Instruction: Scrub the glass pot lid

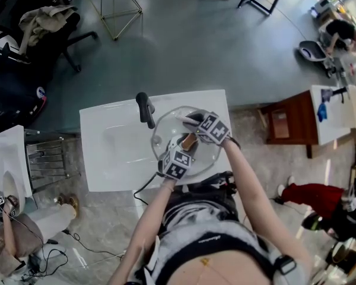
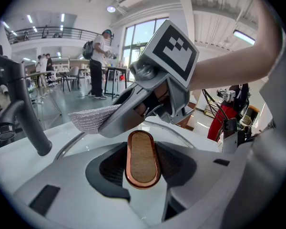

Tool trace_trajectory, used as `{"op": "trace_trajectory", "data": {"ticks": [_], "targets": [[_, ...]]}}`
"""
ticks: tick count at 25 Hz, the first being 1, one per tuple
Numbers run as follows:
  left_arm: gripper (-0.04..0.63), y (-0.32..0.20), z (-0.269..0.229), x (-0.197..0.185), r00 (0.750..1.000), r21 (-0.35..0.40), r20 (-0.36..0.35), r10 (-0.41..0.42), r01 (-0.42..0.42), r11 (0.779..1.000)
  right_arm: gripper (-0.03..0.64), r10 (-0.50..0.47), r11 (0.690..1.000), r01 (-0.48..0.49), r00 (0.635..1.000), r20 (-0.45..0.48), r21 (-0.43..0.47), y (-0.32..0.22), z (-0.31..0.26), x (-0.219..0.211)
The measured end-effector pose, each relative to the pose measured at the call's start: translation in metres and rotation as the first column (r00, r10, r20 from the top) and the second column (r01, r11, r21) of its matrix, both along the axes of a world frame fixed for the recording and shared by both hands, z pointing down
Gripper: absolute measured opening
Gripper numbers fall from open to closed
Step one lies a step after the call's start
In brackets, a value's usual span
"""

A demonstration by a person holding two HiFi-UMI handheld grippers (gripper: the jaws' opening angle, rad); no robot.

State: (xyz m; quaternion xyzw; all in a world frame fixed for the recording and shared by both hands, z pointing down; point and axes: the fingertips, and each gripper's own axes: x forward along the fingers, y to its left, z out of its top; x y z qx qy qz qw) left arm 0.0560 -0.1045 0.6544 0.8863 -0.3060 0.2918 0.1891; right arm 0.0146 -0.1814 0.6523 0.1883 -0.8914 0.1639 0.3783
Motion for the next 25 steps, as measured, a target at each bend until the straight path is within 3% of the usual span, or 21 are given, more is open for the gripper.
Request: {"op": "trace_trajectory", "data": {"ticks": [12, 25], "targets": [[0.172, -0.001, -0.001, 0.001, 1.000, 0.004, -0.001, -0.004, 0.004, 1.000, 0.089, -0.095, 0.986, 0.102, 0.994, 0.058, -0.133, 0.022, -0.007, -0.008], [0.175, -0.001, -0.001, 0.002, 1.000, -0.014, -0.008, -0.003, 0.003, 1.000, 0.091, -0.148, 0.987, 0.146, 0.989, -0.026, -0.071, 0.013, 0.001, -0.031]]}}
